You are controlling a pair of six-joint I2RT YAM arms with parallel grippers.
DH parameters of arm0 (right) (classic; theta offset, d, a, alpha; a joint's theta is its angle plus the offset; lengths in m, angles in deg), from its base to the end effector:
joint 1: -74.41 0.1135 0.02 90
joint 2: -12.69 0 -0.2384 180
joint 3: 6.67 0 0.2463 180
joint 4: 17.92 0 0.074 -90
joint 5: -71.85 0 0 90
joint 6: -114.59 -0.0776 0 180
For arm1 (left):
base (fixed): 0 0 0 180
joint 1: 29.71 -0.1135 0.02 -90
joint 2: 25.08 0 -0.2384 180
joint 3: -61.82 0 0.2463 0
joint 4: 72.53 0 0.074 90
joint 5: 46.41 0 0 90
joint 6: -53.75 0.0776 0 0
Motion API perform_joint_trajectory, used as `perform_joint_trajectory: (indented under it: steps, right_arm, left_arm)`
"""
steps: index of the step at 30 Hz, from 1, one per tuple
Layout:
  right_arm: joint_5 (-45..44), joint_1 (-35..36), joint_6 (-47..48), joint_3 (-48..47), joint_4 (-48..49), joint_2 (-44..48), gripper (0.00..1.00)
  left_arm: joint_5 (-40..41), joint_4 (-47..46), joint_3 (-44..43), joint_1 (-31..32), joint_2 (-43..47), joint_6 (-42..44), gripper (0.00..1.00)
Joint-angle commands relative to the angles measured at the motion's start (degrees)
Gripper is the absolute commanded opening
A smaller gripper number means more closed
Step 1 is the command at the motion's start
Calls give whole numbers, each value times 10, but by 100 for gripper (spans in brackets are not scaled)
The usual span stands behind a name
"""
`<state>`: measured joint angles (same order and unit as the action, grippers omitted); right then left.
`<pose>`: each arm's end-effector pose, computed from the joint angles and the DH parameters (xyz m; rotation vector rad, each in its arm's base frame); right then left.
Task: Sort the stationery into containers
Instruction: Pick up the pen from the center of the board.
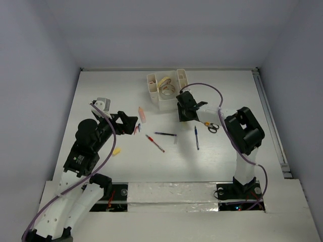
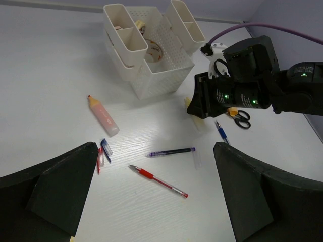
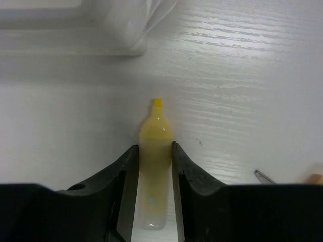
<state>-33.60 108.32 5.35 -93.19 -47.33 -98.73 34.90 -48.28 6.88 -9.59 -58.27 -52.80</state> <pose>0.3578 0.2156 0.1109 -0.2082 2.4621 0.0560 0.1836 -0.0797 0.3287 0.1708 1.6402 -0.6139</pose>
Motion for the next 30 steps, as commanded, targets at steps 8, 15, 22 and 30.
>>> perform_joint_trajectory:
  steps: [8, 15, 22, 30]
  right_arm:
    - [-27, 5, -5, 36, 46, 68, 11]
    - [30, 45, -8, 88, 111, 214, 10]
    - [94, 112, -81, 73, 233, 231, 11]
    - [97, 175, -116, 15, 313, 181, 14]
  left_arm:
    - [-29, -22, 2, -3, -26, 0, 99]
    - [-113, -40, 7, -3, -77, 1, 95]
    - [-147, -46, 6, -3, -115, 3, 92]
    - [-128, -51, 5, -3, -113, 0, 90]
